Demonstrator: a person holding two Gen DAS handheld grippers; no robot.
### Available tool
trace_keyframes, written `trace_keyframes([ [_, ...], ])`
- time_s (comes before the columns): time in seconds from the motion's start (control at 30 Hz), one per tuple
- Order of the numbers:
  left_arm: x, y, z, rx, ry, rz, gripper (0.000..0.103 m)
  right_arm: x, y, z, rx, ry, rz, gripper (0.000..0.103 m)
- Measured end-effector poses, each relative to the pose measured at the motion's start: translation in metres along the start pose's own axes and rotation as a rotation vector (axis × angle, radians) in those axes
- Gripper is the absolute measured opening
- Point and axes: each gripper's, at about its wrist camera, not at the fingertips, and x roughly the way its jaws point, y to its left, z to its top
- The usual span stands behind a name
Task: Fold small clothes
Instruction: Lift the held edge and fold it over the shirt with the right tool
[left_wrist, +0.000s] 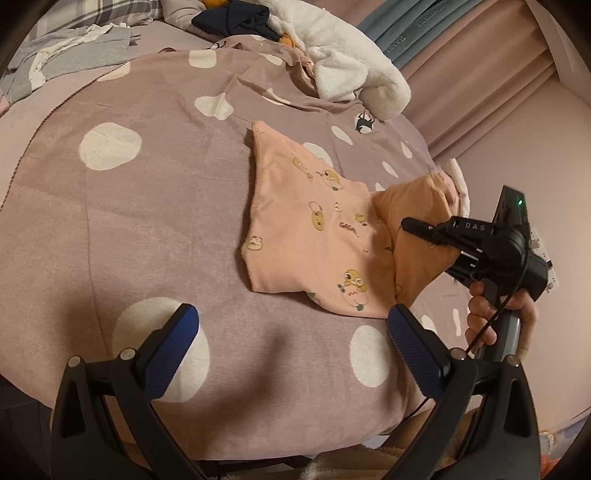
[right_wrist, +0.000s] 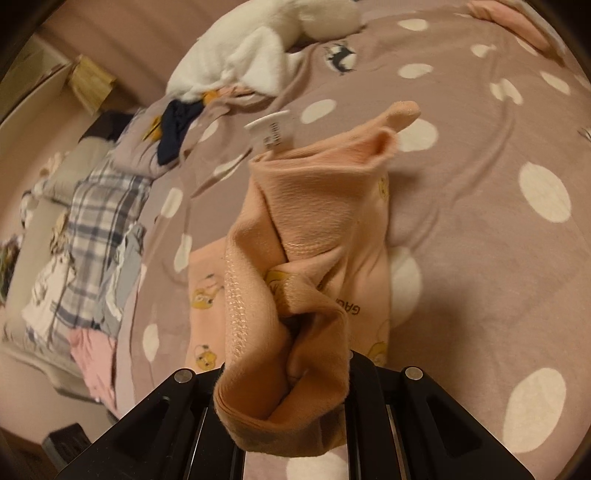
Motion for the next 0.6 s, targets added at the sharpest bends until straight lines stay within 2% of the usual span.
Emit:
trace_keyframes([
  [0.17, 0.002, 0.003, 0.0, -0.014, 0.011, -0.021, 0.102, 0.01, 0.014, -0.004, -0.029, 0.003, 0.043, 0.012],
  [0.27, 0.002, 0.005, 0.0, -0.016, 0.01, -0.007, 0.102, 0.013, 0.026, -0.006, -0.067, 0.007, 0.09, 0.012],
  [0.5, 0.003, 0.009, 0.0, -0.04, 0.018, -0.015, 0.102, 0.026, 0.045, -0.016, -0.119, 0.053, 0.163, 0.012],
  [0.6, 0.002, 0.006, -0.001, -0.02, 0.012, 0.004, 0.102, 0.037, 0.056, -0.022, -0.153, 0.094, 0.149, 0.012],
])
